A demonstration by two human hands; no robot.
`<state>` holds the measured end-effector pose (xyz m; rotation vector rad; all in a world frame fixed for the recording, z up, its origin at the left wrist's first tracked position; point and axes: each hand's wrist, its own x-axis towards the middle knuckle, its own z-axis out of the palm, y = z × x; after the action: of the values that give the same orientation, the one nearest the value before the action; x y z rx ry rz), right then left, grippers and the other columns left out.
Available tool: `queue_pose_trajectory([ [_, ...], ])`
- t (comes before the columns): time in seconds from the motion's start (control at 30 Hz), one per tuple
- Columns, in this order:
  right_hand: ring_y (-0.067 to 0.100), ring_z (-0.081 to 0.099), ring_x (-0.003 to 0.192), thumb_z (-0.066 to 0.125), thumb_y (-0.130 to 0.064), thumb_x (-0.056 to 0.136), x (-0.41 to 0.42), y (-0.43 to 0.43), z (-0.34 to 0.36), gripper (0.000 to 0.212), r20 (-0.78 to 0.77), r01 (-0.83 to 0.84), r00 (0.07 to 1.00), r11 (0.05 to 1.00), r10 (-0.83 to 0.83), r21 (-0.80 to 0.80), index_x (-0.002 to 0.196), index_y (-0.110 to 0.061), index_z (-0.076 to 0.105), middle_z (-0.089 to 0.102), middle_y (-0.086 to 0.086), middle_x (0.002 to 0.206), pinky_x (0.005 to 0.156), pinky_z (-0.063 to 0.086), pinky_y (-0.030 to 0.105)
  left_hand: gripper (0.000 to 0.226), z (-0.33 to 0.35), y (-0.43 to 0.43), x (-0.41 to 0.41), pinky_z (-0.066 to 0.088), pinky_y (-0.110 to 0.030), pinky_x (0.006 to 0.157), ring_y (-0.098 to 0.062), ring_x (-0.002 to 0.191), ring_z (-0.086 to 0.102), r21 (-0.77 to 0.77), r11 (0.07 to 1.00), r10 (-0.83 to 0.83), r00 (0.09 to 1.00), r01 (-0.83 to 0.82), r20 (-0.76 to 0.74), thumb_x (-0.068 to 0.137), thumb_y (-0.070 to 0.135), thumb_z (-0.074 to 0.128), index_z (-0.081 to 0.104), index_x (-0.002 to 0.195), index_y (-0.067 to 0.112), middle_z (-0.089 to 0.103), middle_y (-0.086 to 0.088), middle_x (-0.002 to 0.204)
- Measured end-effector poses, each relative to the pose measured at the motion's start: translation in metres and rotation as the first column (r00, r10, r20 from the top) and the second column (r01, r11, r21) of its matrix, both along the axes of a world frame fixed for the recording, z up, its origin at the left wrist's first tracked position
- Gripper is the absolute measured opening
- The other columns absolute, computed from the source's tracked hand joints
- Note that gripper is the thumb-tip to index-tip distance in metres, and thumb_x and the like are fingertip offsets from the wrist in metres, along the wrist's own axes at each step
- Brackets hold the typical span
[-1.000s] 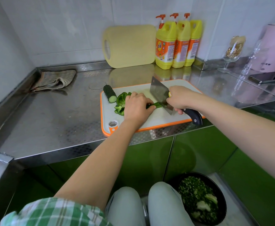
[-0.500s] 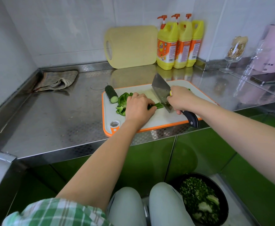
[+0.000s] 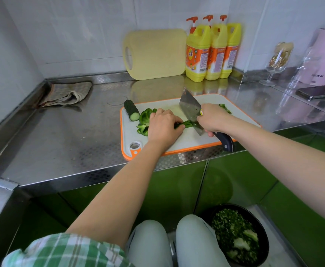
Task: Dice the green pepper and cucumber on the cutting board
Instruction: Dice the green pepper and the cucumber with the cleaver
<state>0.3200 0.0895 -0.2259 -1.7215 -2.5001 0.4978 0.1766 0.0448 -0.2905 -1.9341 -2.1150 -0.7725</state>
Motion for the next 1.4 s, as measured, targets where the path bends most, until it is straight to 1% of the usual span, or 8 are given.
queue_pose_trajectory([
  [0.1,0.034,0.063,0.075,0.062,0.005,0.083,0.0,0.001,0.002,0.027,-0.005,-0.019,1.0,1.0,0.019,0.025,0.109,0.003,0.055,0.059,0.014,0.069,0.068,0.051,0.032,0.026,0.0,0.0,0.001,0.031,-0.034,0.081,-0.024,0.1,0.048,-0.007,1.0,0.003,1.0,-0.003,0.0,0.089,0.038,0.057,0.074,0.107,0.029,0.066,0.001,0.101],
  [0.2,0.029,0.057,0.062,0.055,0.003,0.087,0.005,0.001,0.012,0.007,0.009,-0.048,0.999,0.998,0.048,0.038,0.093,0.001,0.057,0.058,0.013,0.067,0.054,0.043,0.027,0.026,0.0,0.0,0.001,0.032,-0.035,0.081,-0.024,0.099,0.048,-0.005,1.0,0.004,1.0,-0.004,0.006,0.088,0.036,0.057,0.074,0.106,0.029,0.066,0.001,0.101],
  [0.4,0.03,0.06,0.068,0.06,0.006,0.081,0.001,-0.009,0.011,0.026,0.128,-0.052,0.99,0.998,0.055,-0.026,0.107,0.009,0.061,0.057,0.012,0.058,0.05,0.039,0.024,0.025,-0.001,0.0,0.0,0.031,-0.034,0.079,-0.024,0.098,0.048,0.003,1.0,0.004,1.0,-0.004,0.013,0.088,0.037,0.058,0.074,0.105,0.029,0.066,0.001,0.1],
  [0.77,0.024,0.053,0.049,0.046,0.0,0.09,0.004,-0.001,0.009,0.007,-0.066,-0.004,0.998,0.999,0.006,0.033,0.093,0.0,0.052,0.062,0.016,0.061,0.053,0.043,0.027,0.022,0.0,-0.003,0.001,0.026,-0.033,0.073,-0.027,0.093,0.048,0.043,0.999,-0.007,1.0,0.007,-0.006,0.092,0.033,0.057,0.077,0.097,0.027,0.067,-0.001,0.095],
  [0.87,0.022,0.05,0.047,0.045,0.001,0.09,0.005,-0.005,0.018,0.015,-0.005,-0.036,0.999,0.999,0.036,0.0,0.086,0.003,0.059,0.058,0.012,0.052,0.048,0.039,0.025,0.021,0.0,-0.003,0.001,0.029,-0.034,0.073,-0.027,0.092,0.048,0.049,0.999,-0.005,1.0,0.005,-0.004,0.091,0.032,0.058,0.078,0.095,0.026,0.067,-0.002,0.094],
  [1.03,0.029,0.056,0.057,0.053,0.007,0.083,0.002,-0.011,0.019,0.018,0.122,-0.057,0.991,0.998,0.06,-0.029,0.095,0.009,0.066,0.057,0.012,0.053,0.05,0.04,0.024,0.022,0.0,-0.002,0.001,0.027,-0.034,0.074,-0.026,0.094,0.047,0.038,0.999,0.002,1.0,-0.002,-0.005,0.092,0.034,0.058,0.078,0.096,0.026,0.066,0.0,0.096],
  [1.17,0.024,0.051,0.049,0.055,0.009,0.08,-0.003,-0.011,0.018,0.021,0.154,-0.046,0.987,0.998,0.051,-0.038,0.099,0.011,0.065,0.055,0.01,0.043,0.046,0.037,0.022,0.021,0.0,-0.002,0.001,0.026,-0.033,0.074,-0.026,0.095,0.048,0.035,0.999,0.002,1.0,-0.002,-0.003,0.091,0.033,0.059,0.078,0.096,0.026,0.067,0.0,0.096],
  [1.4,0.029,0.062,0.063,0.055,0.001,0.088,-0.005,-0.007,0.003,0.018,-0.032,0.031,0.999,1.0,-0.031,0.005,0.105,0.006,0.059,0.063,0.015,0.065,0.057,0.046,0.027,0.02,0.001,-0.003,0.001,0.03,-0.035,0.076,-0.027,0.096,0.048,0.027,1.0,-0.005,1.0,0.006,-0.005,0.091,0.033,0.06,0.077,0.097,0.027,0.067,-0.001,0.098],
])
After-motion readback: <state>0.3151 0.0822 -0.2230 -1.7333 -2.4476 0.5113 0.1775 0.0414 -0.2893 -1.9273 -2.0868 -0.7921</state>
